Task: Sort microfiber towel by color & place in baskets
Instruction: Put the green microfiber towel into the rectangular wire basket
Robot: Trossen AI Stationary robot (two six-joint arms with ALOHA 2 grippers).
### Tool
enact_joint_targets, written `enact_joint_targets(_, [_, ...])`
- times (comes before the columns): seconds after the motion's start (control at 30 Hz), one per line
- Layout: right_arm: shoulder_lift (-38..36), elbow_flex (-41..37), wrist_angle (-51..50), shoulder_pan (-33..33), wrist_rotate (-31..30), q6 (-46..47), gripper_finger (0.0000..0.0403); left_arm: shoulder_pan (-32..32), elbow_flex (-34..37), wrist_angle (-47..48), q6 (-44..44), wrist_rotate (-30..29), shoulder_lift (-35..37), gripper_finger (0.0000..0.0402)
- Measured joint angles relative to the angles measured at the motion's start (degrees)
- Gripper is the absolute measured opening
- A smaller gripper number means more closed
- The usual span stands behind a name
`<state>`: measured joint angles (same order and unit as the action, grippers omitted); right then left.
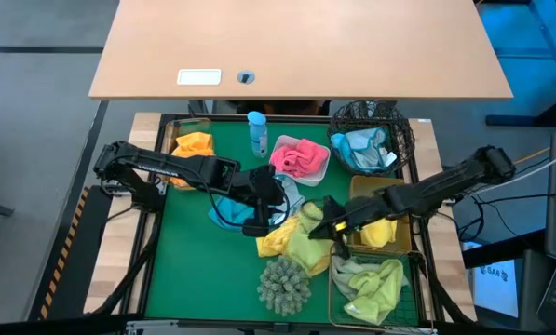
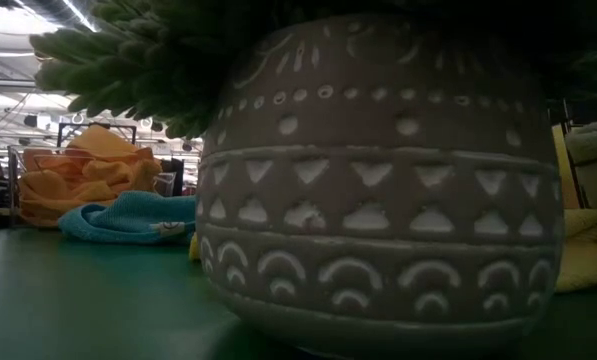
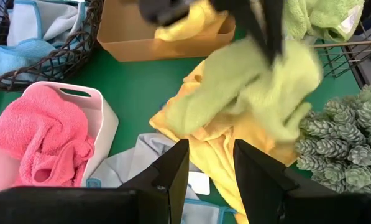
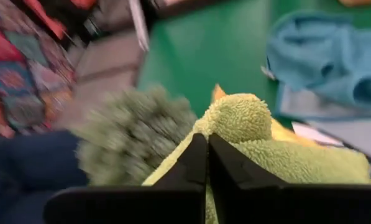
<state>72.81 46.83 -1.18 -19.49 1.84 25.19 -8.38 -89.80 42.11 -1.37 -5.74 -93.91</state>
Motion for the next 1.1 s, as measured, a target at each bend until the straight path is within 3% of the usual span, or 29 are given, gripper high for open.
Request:
enact_joint_targets(0.33, [-13.66, 0.11, 5.71, -0.04, 6.37, 6.14, 0.0003, 0.00, 0.00, -0.07, 0.00, -0.03, 0.00, 0.0121])
enact_joint_targets(0.8, [-20.06, 0.15, 8.93, -0.46, 28.71, 22.87, 0.0002, 0.00, 0.02, -0.07, -0.02, -0.20, -0.02, 0.0121])
enact_joint_targets(1.0, [-20.10, 0.15, 7.20, -8.21, 30.10, 26.86, 0.0001, 0.00, 0.02, -0.05, -0.04, -0.20, -0.02, 0.0121])
enact_joint_targets(1.1, [-20.11, 0.16, 1.91, -13.42, 26.15, 25.25, 0.0002, 0.00, 0.02, -0.07, -0.07, -0.22, -0.02, 0.0121])
